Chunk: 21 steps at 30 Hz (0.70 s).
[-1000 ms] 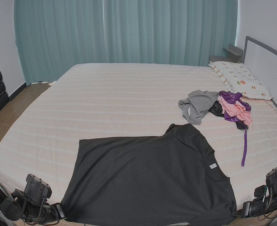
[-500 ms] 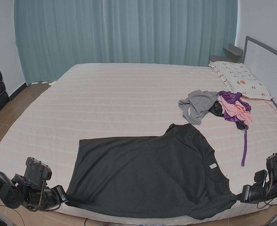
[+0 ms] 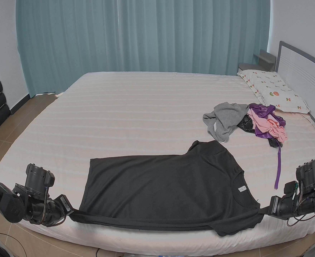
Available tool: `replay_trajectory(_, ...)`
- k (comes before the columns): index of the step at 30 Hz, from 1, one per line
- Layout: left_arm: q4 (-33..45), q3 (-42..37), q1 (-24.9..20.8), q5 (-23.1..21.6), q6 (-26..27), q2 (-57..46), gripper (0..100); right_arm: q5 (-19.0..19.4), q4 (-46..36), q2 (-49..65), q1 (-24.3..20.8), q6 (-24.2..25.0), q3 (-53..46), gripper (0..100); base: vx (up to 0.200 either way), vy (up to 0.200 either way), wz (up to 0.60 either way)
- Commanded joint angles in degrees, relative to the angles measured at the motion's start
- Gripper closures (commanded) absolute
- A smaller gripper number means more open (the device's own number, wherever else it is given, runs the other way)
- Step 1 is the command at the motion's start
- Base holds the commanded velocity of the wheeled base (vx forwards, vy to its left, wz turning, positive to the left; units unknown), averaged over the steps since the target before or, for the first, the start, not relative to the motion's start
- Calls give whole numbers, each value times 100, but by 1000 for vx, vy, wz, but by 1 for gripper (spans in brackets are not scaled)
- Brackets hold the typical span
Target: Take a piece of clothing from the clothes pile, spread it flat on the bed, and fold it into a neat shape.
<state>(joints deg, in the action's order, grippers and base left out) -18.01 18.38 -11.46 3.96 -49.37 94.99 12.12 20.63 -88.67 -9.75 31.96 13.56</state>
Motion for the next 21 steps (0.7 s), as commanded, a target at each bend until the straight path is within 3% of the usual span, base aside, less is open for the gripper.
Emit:
replay_trajectory(1, -10, 25, -5, -1, -2, 169, 100, 1, 73, -273, 88, 3, 68, 100, 0, 0, 0)
replay_trajectory(10, 684, -63, -436, -36, -2, -464, 100, 71, 47, 210, 624, -50, 165, 100, 0, 0, 0)
replay_trajectory(21, 772, -168, -462, -27, 33, -710, 100, 80, 29, 597, 395, -85, -406, 100, 0, 0, 0)
